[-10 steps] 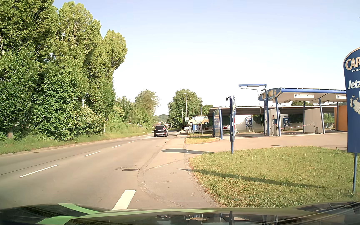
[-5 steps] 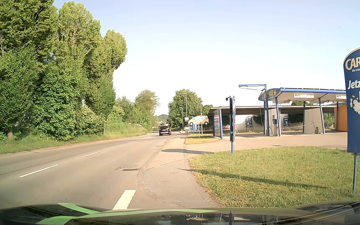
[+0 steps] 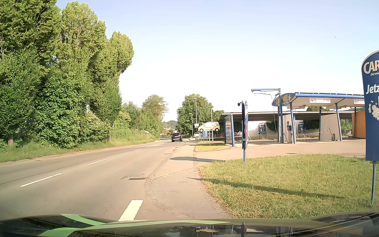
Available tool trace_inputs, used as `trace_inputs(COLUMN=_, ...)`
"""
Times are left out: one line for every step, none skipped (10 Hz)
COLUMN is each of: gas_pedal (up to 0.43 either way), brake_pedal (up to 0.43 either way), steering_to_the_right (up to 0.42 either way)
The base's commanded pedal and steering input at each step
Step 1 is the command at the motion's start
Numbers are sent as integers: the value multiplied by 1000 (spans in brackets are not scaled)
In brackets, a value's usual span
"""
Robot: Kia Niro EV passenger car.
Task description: Follow the waypoints while adhering to traffic rules and regulations
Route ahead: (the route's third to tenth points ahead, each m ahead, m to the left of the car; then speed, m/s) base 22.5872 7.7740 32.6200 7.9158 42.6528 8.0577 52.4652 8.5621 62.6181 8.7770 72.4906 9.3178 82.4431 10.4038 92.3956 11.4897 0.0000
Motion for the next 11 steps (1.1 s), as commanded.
trace_inputs(gas_pedal=0, brake_pedal=299, steering_to_the_right=-7)
trace_inputs(gas_pedal=0, brake_pedal=299, steering_to_the_right=-7)
trace_inputs(gas_pedal=0, brake_pedal=299, steering_to_the_right=-7)
trace_inputs(gas_pedal=0, brake_pedal=299, steering_to_the_right=-7)
trace_inputs(gas_pedal=0, brake_pedal=293, steering_to_the_right=-7)
trace_inputs(gas_pedal=0, brake_pedal=299, steering_to_the_right=-7)
trace_inputs(gas_pedal=0, brake_pedal=293, steering_to_the_right=-7)
trace_inputs(gas_pedal=0, brake_pedal=293, steering_to_the_right=-7)
trace_inputs(gas_pedal=0, brake_pedal=293, steering_to_the_right=-7)
trace_inputs(gas_pedal=0, brake_pedal=299, steering_to_the_right=-7)
trace_inputs(gas_pedal=0, brake_pedal=299, steering_to_the_right=-7)
